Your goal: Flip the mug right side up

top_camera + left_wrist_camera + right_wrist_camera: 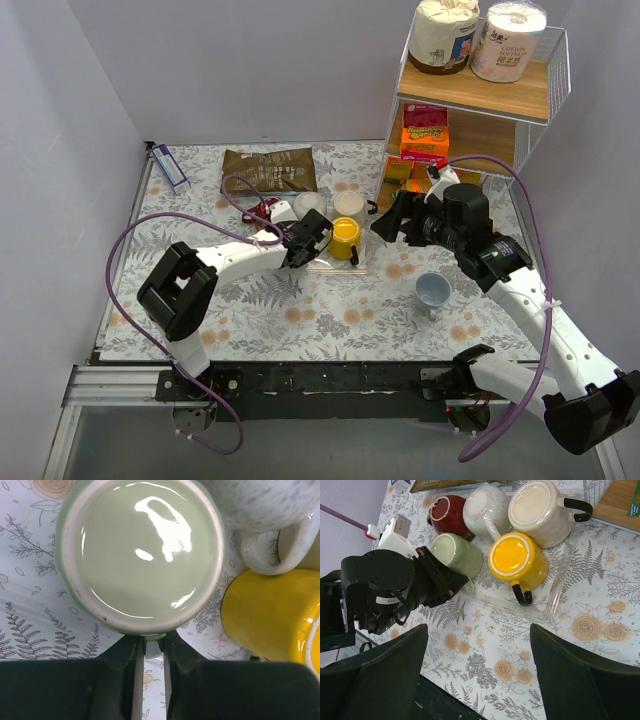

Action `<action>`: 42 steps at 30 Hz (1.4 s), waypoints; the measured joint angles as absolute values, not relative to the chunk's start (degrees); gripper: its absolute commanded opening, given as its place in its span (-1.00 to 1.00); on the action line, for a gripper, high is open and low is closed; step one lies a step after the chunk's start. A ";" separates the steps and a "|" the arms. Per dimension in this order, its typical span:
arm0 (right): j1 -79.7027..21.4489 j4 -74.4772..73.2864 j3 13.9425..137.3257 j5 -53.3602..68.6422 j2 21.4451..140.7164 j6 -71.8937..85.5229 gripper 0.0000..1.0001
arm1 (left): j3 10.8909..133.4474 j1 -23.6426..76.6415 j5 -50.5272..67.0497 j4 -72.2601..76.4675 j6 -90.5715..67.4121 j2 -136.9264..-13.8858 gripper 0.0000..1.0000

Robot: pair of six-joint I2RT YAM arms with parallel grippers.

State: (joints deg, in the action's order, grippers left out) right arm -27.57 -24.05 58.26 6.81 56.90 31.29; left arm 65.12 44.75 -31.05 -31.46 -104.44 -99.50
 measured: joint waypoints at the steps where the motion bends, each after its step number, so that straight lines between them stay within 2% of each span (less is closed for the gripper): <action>1: -27.49 -24.10 58.26 6.81 56.90 31.29 0.78 | 65.12 44.75 -31.07 -31.38 -104.38 -99.50 -1.00; 10: -27.38 -24.29 58.26 8.21 56.90 31.27 0.78 | 64.95 45.23 -30.48 -34.46 -103.83 -95.88 -1.00; 19: -27.40 -19.62 51.70 18.74 53.80 33.89 0.76 | 65.45 47.53 -20.43 -33.34 -95.64 -70.83 -1.00; 24: -27.97 -10.74 44.71 26.04 51.00 40.69 0.75 | 65.82 47.37 -15.38 -27.09 -91.90 -63.26 -1.00; 29: -31.05 4.29 39.70 30.04 48.95 50.39 0.76 | 59.31 47.37 -7.42 -15.81 -88.55 -58.57 -1.00; 36: -38.11 22.79 39.16 29.50 50.33 56.90 0.76 | 53.82 47.37 4.47 -1.98 -86.54 -57.45 -1.00; 42: -41.08 28.10 39.22 27.03 53.15 57.69 0.75 | 53.21 47.22 9.98 6.24 -86.13 -56.12 -1.00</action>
